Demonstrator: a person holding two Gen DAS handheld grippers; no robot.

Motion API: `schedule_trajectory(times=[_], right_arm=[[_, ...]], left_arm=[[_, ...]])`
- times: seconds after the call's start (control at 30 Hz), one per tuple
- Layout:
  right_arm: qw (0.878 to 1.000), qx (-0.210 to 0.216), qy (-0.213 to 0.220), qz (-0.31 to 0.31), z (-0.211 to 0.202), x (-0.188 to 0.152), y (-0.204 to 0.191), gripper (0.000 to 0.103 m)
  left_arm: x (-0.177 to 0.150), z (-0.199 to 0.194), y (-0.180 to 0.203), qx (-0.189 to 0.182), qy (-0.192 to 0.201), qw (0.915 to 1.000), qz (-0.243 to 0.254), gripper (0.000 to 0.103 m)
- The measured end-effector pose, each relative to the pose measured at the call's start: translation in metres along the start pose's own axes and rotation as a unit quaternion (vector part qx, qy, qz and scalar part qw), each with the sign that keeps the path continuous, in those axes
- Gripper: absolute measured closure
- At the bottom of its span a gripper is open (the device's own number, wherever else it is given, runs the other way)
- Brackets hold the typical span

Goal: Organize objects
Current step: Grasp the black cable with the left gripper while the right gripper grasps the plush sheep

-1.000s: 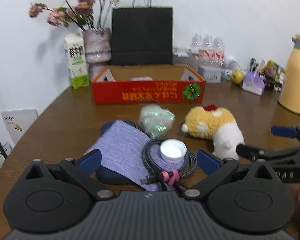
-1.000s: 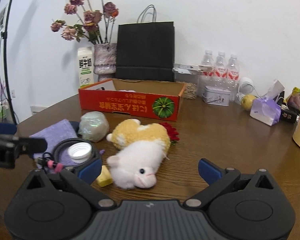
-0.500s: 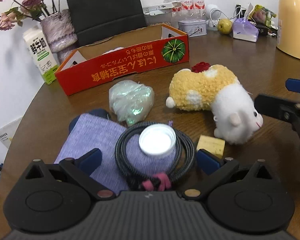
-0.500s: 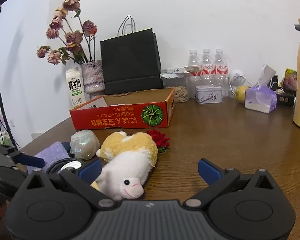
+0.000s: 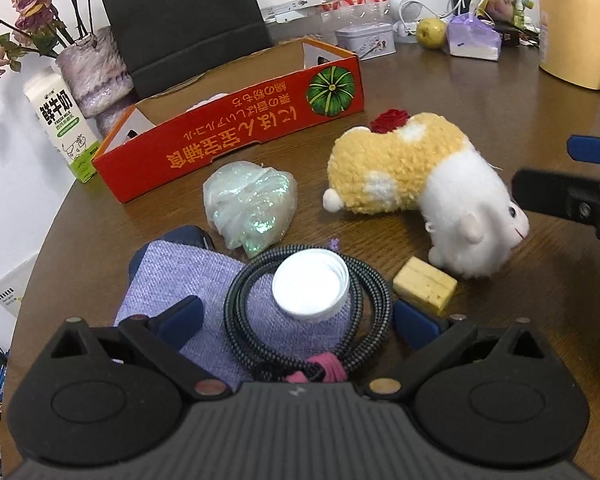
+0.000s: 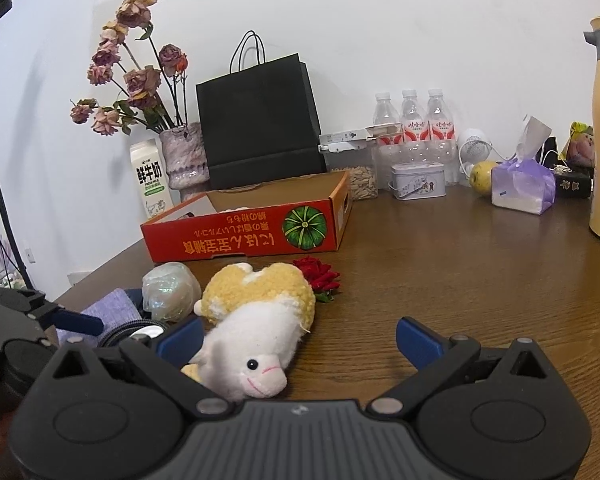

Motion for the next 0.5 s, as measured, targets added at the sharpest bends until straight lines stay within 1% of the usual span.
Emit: schedule_trajectory(times=[0.2,0.43,0.5], right_arm=[[1.000,-0.002,-0.002,0.000,0.0008,-0.0001,0.0001,0.000],[1.000,-0.004,-0.004,0.002,0.0018,0.0001,0.0007,0.000],[1.000,-0.004,-0.005,0.002,0.0024,0.0001,0.0008,0.000]], left_arm=[[0.0027,0.0053,-0.0024,-0.002,0.007,0.9999,-0.015,0.000],[0.0052,0.0030,-0.0004,0.018,-0.012,0.9998,-0.002,0.000],[0.0052,0.0036,-0.0017,0.020,-0.014,0.9997,-0.006,0.000]])
Point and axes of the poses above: each gripper's, at about its wrist camera, not at the fingertips, and z roughly the way its jaws point, y to its right, x to its top, the point moved 1 cm from there along z, roughly the way its jaws point, and after that the axes turned 6 degrees about -x, right-handed, at the moved point
